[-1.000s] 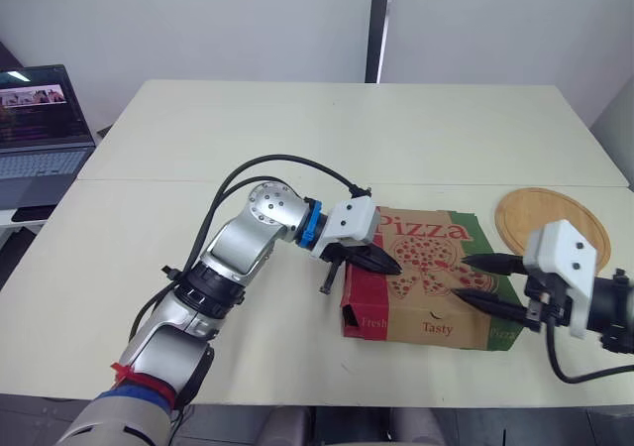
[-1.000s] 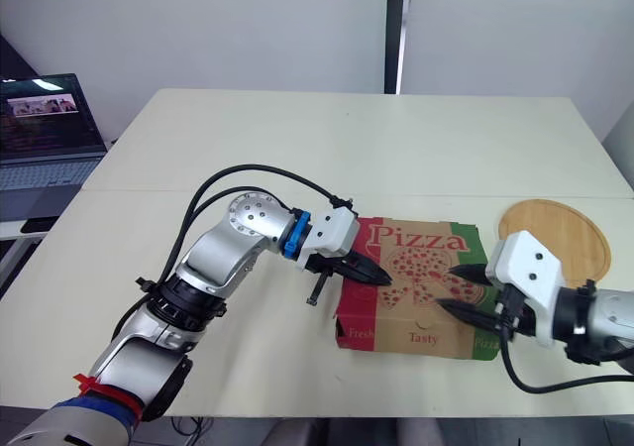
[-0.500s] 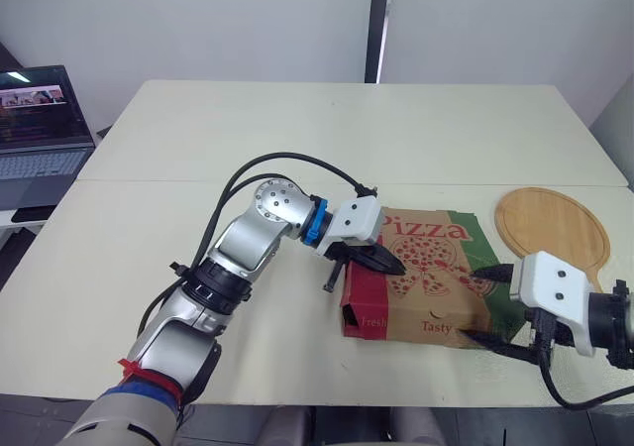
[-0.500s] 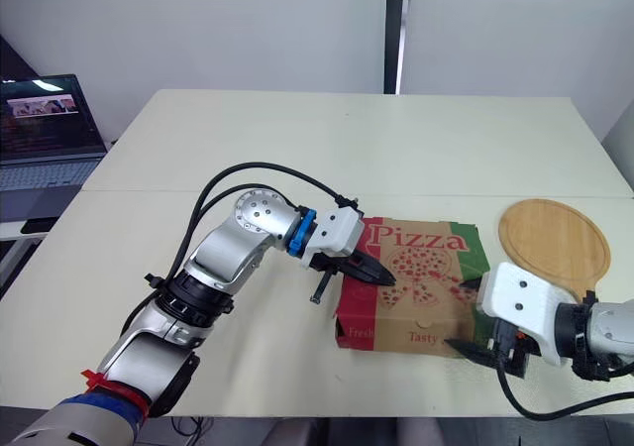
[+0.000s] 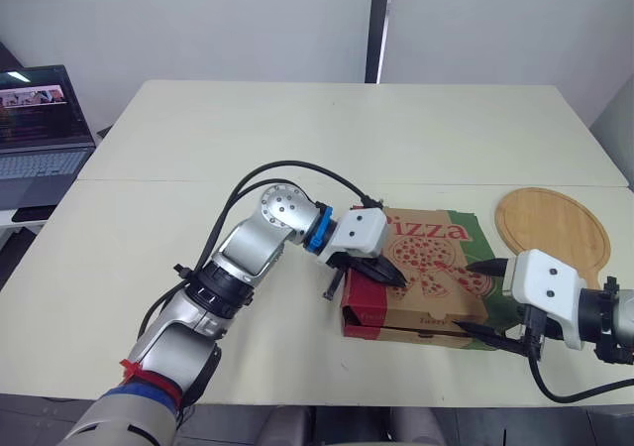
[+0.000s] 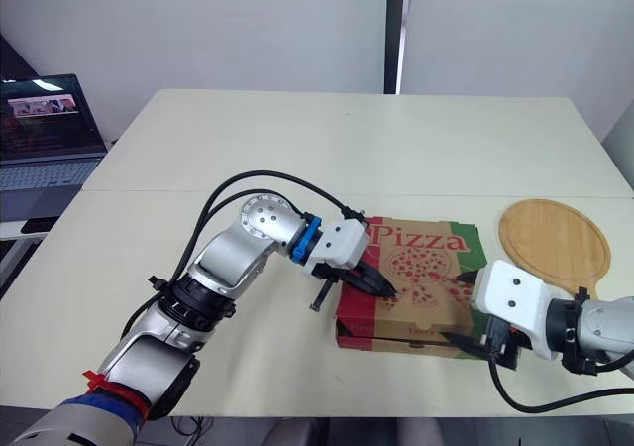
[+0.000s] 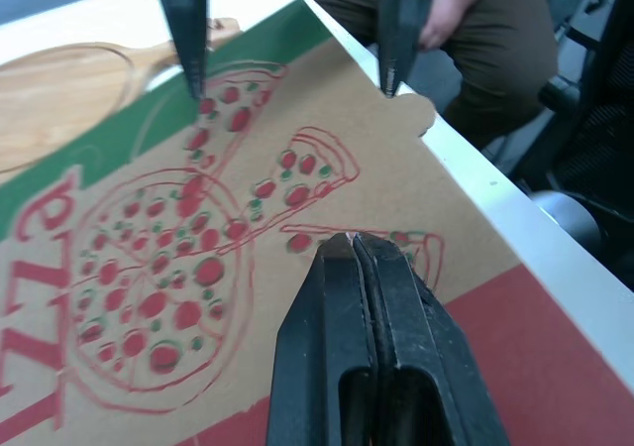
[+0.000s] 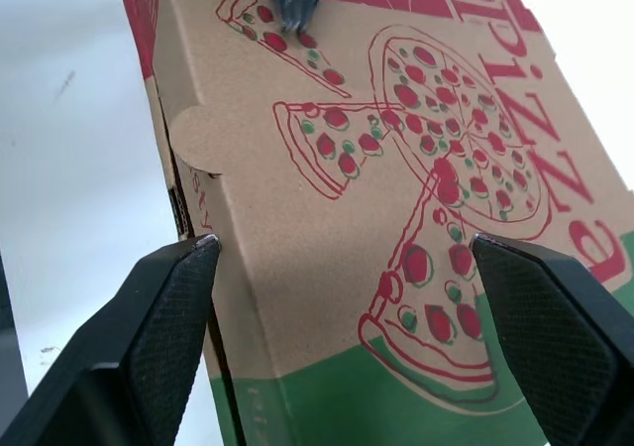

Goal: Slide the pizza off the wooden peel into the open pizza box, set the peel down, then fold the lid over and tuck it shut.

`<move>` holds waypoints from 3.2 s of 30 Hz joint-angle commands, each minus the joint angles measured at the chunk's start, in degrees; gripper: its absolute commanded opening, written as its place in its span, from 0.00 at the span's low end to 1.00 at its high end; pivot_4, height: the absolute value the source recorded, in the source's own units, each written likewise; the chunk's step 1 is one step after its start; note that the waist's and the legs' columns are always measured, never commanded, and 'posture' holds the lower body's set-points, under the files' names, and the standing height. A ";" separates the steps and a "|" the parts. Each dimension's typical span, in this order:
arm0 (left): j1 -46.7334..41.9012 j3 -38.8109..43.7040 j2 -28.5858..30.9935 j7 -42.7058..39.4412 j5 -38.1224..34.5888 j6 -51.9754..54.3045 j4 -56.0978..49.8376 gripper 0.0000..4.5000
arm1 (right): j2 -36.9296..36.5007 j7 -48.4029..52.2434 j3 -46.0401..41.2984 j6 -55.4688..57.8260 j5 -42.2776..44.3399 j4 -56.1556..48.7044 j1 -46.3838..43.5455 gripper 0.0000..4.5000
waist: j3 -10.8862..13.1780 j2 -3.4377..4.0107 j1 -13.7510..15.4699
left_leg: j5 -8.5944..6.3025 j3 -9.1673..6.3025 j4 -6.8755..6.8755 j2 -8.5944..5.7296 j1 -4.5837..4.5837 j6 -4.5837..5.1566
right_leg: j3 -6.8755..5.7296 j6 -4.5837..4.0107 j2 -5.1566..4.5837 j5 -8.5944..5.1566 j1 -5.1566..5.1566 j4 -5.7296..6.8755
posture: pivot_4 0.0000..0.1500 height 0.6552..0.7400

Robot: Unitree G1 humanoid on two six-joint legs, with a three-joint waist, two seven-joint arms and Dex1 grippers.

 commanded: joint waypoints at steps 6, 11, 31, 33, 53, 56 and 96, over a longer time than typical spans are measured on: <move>0.95 -1.81 0.70 -0.10 3.10 -3.53 -1.12 0.00 | 1.45 -1.08 -0.38 0.72 -0.90 -1.98 0.28 0.97 | 0.00 0.00 0.01 | 0.00 0.00 0.00 0.00 0.00 0.00 | 0.00 0.00 0.00 0.00 0.01 -0.01 | 1.00 0.93; 1.40 -2.13 0.66 0.17 4.15 -4.48 -0.44 0.00 | 3.34 0.70 -9.19 6.31 7.66 -2.51 -0.06 0.97 | 0.00 0.00 0.05 | 0.00 0.00 0.00 -0.01 0.01 0.00 | 0.01 0.00 0.00 0.00 0.02 -0.01 | 1.00 0.93; 1.41 -1.75 0.30 0.37 4.95 -5.44 0.25 0.00 | 6.66 1.03 -22.12 3.56 -0.63 11.81 9.36 0.75 | -0.01 0.02 0.32 | -0.01 -0.01 0.00 -0.02 0.01 0.02 | 0.00 0.00 0.00 0.00 0.04 -0.01 | 1.00 0.93; 1.37 -1.71 0.26 0.45 4.92 -5.43 0.22 0.00 | 7.54 1.94 -21.10 1.71 -1.50 12.36 11.43 0.59 | -0.02 0.03 0.29 | -0.01 0.03 0.00 -0.03 0.02 0.02 | 0.03 0.00 0.00 0.00 0.04 0.00 | 1.00 0.93; 0.39 -1.26 -0.01 0.58 4.80 -5.35 0.65 0.00 | 14.33 3.89 -12.61 5.74 11.13 11.57 11.59 0.01 | -0.03 0.05 0.01 | -0.01 0.01 -0.01 -0.01 0.05 0.01 | 0.03 0.00 0.00 0.00 0.05 0.02 | 1.00 0.93; 0.17 -1.28 -0.12 0.56 4.83 -5.40 0.83 0.00 | 14.23 3.09 -11.82 5.70 10.94 11.14 11.40 0.01 | -0.03 0.05 0.01 | -0.01 0.01 -0.01 -0.01 0.06 0.01 | 0.03 0.00 0.00 0.00 0.05 0.02 | 1.00 0.93; 10.68 4.79 5.35 5.75 -0.22 4.38 -5.48 0.00 | 7.80 -1.88 9.05 -11.10 -11.08 9.91 7.05 0.01 | -0.06 0.06 0.02 | 0.00 -0.01 0.00 -0.01 0.08 0.01 | 0.01 0.00 0.00 0.00 0.07 0.01 | 1.00 0.93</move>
